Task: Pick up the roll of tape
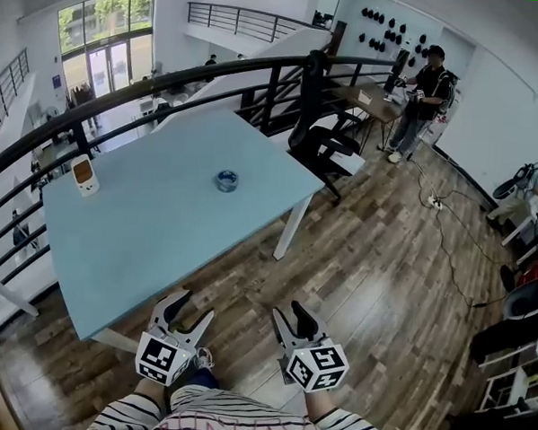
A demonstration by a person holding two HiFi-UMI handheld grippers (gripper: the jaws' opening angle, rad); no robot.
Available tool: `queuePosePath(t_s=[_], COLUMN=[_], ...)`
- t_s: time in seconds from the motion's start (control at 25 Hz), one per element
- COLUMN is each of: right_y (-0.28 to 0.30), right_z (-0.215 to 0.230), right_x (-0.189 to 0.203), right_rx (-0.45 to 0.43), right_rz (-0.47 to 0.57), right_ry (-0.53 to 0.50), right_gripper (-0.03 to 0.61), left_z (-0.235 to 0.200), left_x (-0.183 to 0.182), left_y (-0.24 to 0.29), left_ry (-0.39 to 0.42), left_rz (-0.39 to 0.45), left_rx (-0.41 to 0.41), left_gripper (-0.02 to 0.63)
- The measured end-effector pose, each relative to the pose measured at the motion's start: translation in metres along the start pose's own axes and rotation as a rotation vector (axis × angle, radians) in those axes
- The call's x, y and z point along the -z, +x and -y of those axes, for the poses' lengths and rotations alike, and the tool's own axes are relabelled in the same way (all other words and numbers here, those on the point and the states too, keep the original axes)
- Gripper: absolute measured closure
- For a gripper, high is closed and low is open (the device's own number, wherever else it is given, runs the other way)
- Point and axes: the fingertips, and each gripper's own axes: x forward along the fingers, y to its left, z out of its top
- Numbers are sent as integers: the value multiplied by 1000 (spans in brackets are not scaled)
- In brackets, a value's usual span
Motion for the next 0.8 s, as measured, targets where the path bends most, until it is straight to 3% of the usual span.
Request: queuePosePath(t_s=[0.48, 0.8], right_y=[125, 178], right_z=[-11, -22], right_x=[-19, -29], right_rx=[40, 74], right_rz=[-8, -3], right_ry=[20, 47], right_gripper=[391, 391], left_z=[-129, -192], left_x=[5, 8], left_y=[54, 74], left_ry=[28, 48], left_rz=[-4, -10], left_rx=[38, 65], left_gripper=[414, 411])
